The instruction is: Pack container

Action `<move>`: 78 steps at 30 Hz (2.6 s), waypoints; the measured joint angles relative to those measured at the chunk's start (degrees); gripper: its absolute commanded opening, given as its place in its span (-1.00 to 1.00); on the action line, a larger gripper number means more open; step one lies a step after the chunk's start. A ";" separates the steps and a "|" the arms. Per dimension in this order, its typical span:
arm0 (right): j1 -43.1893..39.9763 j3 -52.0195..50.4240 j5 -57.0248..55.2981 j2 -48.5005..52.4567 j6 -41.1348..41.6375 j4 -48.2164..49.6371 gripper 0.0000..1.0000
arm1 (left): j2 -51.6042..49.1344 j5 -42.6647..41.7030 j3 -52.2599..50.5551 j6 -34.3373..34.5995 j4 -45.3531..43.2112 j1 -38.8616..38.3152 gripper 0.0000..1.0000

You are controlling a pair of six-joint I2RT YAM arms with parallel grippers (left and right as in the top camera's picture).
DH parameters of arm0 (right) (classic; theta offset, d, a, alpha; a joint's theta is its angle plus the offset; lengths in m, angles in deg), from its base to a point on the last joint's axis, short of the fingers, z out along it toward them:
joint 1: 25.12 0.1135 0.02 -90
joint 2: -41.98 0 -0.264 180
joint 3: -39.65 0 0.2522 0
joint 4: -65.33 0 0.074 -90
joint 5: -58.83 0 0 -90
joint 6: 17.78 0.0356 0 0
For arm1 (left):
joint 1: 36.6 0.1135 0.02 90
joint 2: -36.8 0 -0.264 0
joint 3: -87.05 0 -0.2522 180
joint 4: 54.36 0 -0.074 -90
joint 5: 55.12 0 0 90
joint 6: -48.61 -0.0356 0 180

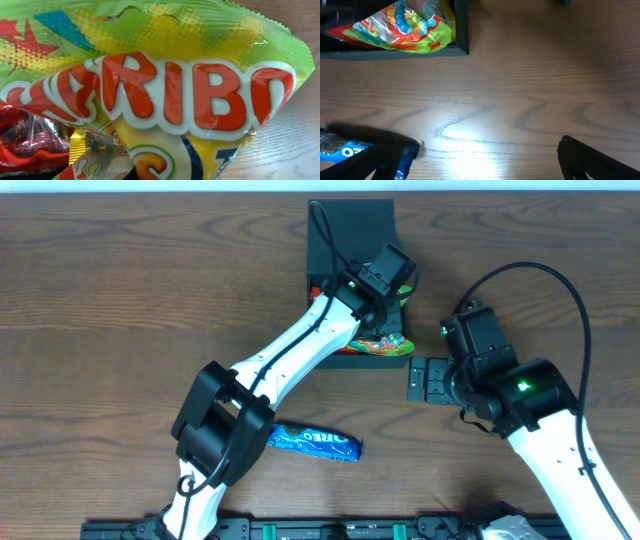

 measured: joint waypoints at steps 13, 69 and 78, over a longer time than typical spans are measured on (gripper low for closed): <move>0.00 0.00 0.00 0.00 0.00 -0.07 0.98 | 0.00 0.94 0.00 -1.11 -0.55 0.00 0.36; 0.00 0.00 0.00 0.00 -0.02 -0.15 0.98 | -6.01 4.52 6.01 -5.20 -8.02 0.37 0.91; 0.00 0.00 0.00 0.00 -0.02 -0.15 0.99 | -1.36 6.36 12.81 -8.02 -1.36 0.37 0.92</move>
